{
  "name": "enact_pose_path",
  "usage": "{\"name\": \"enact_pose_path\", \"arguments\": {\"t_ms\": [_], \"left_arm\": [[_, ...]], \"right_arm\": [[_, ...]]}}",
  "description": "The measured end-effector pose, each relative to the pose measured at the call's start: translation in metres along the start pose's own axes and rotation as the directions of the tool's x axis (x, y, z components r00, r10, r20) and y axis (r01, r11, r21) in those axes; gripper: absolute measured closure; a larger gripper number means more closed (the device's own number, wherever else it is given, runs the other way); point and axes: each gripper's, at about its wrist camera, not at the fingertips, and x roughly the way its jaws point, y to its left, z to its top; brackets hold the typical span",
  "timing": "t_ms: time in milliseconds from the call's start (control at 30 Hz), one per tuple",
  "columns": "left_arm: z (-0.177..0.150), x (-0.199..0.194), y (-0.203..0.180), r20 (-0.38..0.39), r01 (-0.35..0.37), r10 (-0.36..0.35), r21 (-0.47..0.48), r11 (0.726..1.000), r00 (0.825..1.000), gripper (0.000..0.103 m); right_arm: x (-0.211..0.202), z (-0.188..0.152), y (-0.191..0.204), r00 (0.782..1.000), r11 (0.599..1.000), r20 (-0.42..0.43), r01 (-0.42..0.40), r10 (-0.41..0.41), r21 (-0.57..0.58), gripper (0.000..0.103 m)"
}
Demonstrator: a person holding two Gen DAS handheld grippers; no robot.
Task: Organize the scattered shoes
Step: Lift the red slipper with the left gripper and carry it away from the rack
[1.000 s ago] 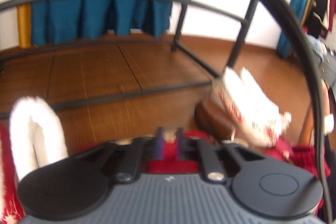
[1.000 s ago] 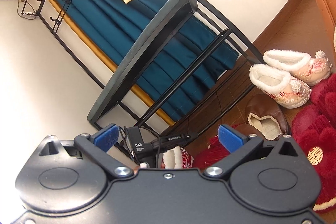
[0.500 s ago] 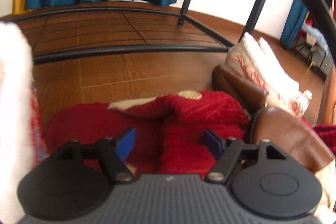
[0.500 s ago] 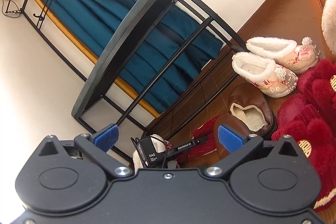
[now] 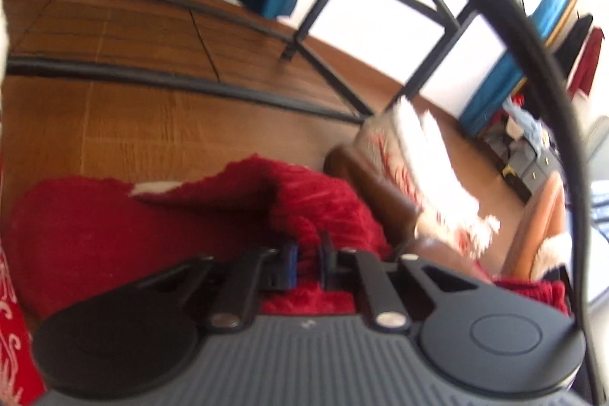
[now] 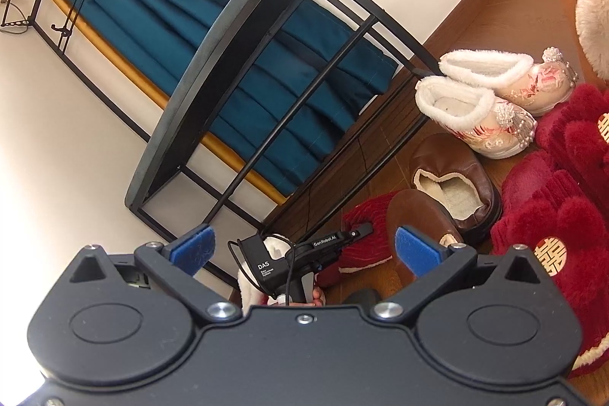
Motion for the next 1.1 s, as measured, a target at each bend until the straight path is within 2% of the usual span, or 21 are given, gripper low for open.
{"name": "enact_pose_path", "arguments": {"t_ms": [100, 200, 233, 400, 533, 667, 800, 900, 1000, 1100], "left_arm": [[0.002, 0.004, -0.004, -0.036, 0.001, 0.000, 0.005, 1.000, 0.999, 0.095], [0.001, -0.015, 0.006, 0.076, 0.126, -0.120, -0.080, 0.989, 0.990, 0.095], [-0.001, -0.021, 0.008, 0.098, 0.144, -0.135, -0.087, 0.986, 0.986, 0.095], [-0.006, -0.031, 0.001, 0.142, 0.144, -0.128, -0.103, 0.984, 0.982, 0.096], [-0.002, -0.038, -0.004, 0.200, 0.171, -0.142, -0.135, 0.976, 0.970, 0.096], [0.013, -0.044, -0.020, 0.201, 0.198, -0.180, -0.073, 0.977, 0.963, 0.096], [0.030, -0.057, -0.033, 0.226, 0.196, -0.181, -0.044, 0.980, 0.957, 0.096], [0.040, -0.073, -0.045, 0.256, 0.147, -0.137, -0.022, 0.989, 0.957, 0.096], [0.047, -0.098, -0.064, 0.283, 0.046, -0.049, 0.019, 0.999, 0.958, 0.096], [0.048, -0.118, -0.089, 0.290, -0.042, 0.017, 0.082, 0.996, 0.957, 0.096]], "right_arm": [[-0.001, 0.000, 0.002, 1.000, 1.000, 0.004, -0.002, 0.002, -0.004, 0.000], [-0.003, 0.002, 0.003, 1.000, 1.000, 0.009, -0.008, 0.008, -0.006, 0.000], [-0.005, 0.002, 0.002, 1.000, 1.000, 0.013, -0.011, 0.011, -0.006, 0.000], [-0.005, 0.002, 0.000, 1.000, 1.000, 0.015, -0.020, 0.020, 0.016, 0.000], [-0.006, 0.002, 0.001, 1.000, 1.000, 0.021, -0.023, 0.023, 0.003, 0.000], [-0.007, 0.003, 0.000, 0.999, 1.000, 0.023, -0.025, 0.024, 0.015, 0.000], [-0.009, 0.004, 0.001, 0.999, 0.999, 0.032, -0.030, 0.029, 0.016, 0.000], [-0.012, 0.006, 0.003, 0.998, 0.999, 0.047, -0.034, 0.034, 0.009, 0.000], [-0.018, 0.008, 0.007, 0.997, 0.999, 0.066, -0.042, 0.041, 0.015, 0.000], [-0.027, 0.013, 0.016, 0.994, 0.999, 0.094, -0.049, 0.049, 0.002, 0.000]]}}
